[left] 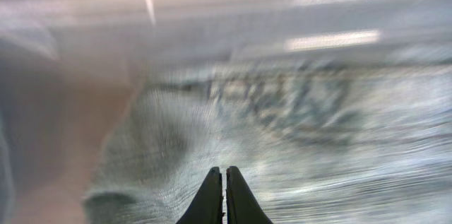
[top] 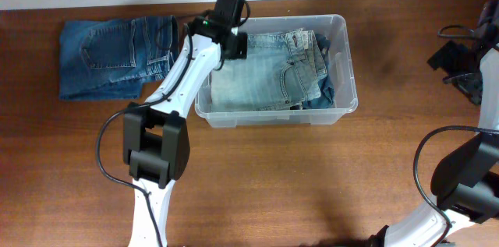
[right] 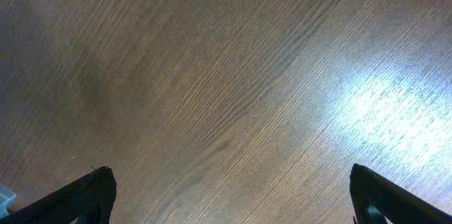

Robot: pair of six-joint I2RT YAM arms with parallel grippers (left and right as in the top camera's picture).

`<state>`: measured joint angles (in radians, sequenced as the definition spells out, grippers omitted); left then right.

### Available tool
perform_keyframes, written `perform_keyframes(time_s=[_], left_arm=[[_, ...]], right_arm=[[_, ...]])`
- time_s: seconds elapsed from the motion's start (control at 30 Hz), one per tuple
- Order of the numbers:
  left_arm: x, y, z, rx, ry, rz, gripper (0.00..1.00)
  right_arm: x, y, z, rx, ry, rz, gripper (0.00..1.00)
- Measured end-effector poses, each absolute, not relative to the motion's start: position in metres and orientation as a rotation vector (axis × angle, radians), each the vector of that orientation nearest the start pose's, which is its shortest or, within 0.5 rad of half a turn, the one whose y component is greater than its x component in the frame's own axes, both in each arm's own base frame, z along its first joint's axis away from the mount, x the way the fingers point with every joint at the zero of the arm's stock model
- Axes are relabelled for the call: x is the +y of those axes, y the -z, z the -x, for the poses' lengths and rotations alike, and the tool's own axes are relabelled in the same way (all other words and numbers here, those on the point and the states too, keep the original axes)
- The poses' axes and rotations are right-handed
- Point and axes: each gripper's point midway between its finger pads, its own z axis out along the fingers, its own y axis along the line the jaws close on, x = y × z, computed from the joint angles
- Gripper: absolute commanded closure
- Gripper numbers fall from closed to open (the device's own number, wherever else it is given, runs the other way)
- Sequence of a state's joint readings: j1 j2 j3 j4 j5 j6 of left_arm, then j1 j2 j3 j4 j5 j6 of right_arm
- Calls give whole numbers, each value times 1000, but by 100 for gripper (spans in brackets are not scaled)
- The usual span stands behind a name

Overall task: Pack container
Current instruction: 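Press the light-grey jeans flat along the container's left side with the left gripper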

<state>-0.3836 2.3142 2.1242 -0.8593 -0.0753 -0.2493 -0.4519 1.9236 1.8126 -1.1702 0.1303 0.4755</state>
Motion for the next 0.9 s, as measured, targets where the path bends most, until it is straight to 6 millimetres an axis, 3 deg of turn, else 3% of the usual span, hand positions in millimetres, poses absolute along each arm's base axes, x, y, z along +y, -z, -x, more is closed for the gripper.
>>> perform_keyframes(time_s=[0.2, 0.4, 0.53, 0.73, 0.9], left_arm=[[-226, -145, -533, 2551, 184, -198, 99], [-261, -144, -514, 2562, 232, -287, 99], [-277, -124, -507, 2595, 232, -332, 99], [-287, -62, -498, 2698, 190, -379, 99], [-290, -58, -497, 2701, 184, -387, 99]], right_arm=[[-208, -159, -378, 2532, 181, -1297, 2], [-208, -159, -378, 2533, 181, -1296, 2], [-208, -159, -378, 2533, 181, -1297, 2], [-208, -159, -378, 2533, 181, -1296, 2], [-208, -159, -378, 2533, 181, -1296, 2]])
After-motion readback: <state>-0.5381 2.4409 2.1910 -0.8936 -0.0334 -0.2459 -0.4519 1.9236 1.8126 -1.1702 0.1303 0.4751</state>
